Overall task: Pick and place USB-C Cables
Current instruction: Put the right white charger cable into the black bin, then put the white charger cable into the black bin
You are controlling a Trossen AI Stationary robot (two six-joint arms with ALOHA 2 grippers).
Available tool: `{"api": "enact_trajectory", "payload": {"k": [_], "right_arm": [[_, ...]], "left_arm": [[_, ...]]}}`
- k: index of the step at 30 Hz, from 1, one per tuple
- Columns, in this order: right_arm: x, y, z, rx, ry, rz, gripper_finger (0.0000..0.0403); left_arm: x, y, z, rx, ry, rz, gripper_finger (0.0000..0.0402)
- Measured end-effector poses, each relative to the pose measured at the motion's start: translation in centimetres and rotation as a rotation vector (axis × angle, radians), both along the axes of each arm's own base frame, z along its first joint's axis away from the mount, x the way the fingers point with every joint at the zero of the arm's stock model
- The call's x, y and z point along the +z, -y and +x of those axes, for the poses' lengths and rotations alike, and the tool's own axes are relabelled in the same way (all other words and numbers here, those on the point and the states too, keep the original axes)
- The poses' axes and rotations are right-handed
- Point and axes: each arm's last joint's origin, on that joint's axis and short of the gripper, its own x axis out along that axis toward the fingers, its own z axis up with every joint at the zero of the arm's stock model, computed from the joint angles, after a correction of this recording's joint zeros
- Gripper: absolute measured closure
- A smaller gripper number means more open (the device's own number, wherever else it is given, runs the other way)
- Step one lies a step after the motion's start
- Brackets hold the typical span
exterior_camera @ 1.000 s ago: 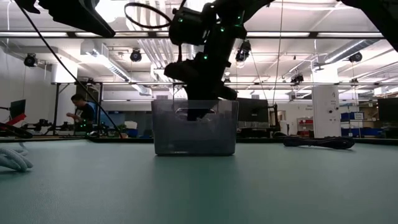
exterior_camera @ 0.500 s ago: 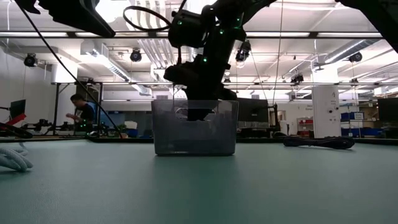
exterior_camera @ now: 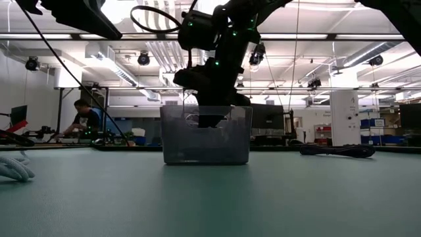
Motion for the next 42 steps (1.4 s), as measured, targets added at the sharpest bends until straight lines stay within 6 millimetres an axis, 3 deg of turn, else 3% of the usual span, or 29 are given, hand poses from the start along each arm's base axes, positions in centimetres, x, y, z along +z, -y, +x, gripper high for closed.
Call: {"api": "enact_trajectory", "payload": {"k": [9,20,28,33,42], "right_arm": [[0.0,0.0,0.0,0.007,-0.001,-0.003,0.0369],[0.0,0.0,0.0,0.007,-0.002,-0.003,0.0291],[1.4,-0.4,-0.4,0.022,0.021,-0.010,0.0282],[3.4,-2.0,-1.0,0.082,0.043,-0.024,0.0279],[5.8,-7.4,-2.0,0.303,0.097,-0.124,0.0279]], "left_arm": [[0.0,0.0,0.0,0.000,-0.001,0.000,0.0301],[-0.1,0.0,0.0,0.000,-0.001,0.000,0.0301],[0.0,0.0,0.0,0.000,0.006,-0.003,0.0301],[0.1,0.1,0.2,0.003,0.027,-0.019,0.0301],[0.2,0.9,1.4,-0.045,0.117,-0.116,0.0301]]}}
